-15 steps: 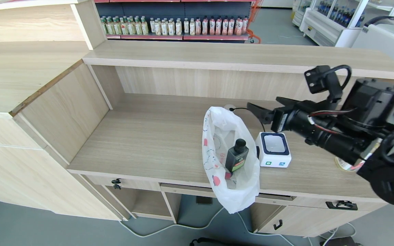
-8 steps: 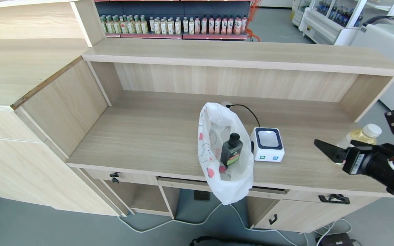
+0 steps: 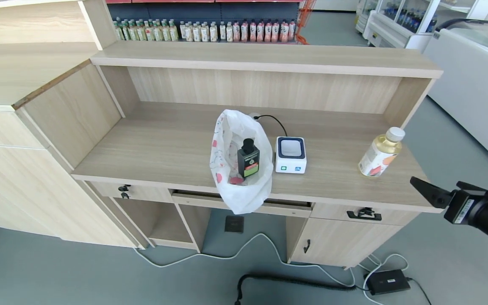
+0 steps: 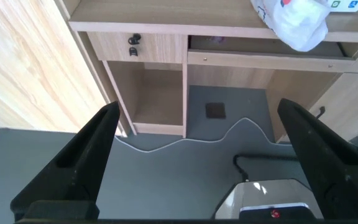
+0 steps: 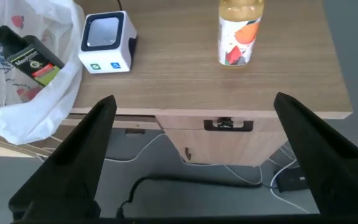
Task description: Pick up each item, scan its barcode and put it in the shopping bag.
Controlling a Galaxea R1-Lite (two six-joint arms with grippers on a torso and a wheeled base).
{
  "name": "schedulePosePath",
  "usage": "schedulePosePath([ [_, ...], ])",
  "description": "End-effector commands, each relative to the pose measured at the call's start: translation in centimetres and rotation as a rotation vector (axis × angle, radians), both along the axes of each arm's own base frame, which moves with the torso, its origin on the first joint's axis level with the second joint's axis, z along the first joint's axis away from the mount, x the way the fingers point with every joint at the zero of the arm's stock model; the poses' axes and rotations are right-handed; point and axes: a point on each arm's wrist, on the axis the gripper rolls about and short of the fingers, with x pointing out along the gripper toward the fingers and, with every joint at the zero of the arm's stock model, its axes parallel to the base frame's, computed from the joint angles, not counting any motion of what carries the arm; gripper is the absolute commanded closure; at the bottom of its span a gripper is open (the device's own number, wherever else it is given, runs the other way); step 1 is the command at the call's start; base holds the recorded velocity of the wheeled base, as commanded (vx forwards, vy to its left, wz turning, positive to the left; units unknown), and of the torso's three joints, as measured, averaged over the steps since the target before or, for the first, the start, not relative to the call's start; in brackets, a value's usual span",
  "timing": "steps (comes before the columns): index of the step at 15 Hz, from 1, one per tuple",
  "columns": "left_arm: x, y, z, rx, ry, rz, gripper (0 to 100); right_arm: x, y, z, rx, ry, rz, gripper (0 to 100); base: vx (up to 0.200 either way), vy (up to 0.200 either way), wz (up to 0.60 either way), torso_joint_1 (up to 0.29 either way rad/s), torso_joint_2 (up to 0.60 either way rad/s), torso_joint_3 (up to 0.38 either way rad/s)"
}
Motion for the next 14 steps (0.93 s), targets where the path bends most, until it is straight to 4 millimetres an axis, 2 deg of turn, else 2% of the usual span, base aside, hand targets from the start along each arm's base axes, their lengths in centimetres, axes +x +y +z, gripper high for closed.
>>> schedulePosePath([
  [1, 0.2, 0.0, 0.0, 0.002, 0.024, -0.003, 0, 1.5, -0.6, 0.1, -0.008, -0.003, -0.035, 0, 0.0, -0.2, 0.0, -0.007, 0.0, 0.007],
  [4, 0.3, 0.0, 0.1, 0.001, 0.036, -0.013, 0, 2.6, -1.3, 0.9, -0.007, -0.033, -0.061, 0, 0.0, -0.2, 0.0, 0.006, 0.0, 0.004],
  [10, 0.0, 0.0, 0.0, -0.001, -0.002, 0.0, 0, 2.5, -1.3, 1.1, -0.006, -0.038, -0.057, 0, 0.0, 0.0, 0.0, 0.0, 0.0, 0.0],
  [14, 0.0, 0.0, 0.0, 0.0, -0.002, 0.0, 0, 2.4, -1.6, 0.9, -0.006, -0.033, -0.069, 0, 0.2, 0.0, 0.0, -0.005, 0.0, 0.007],
])
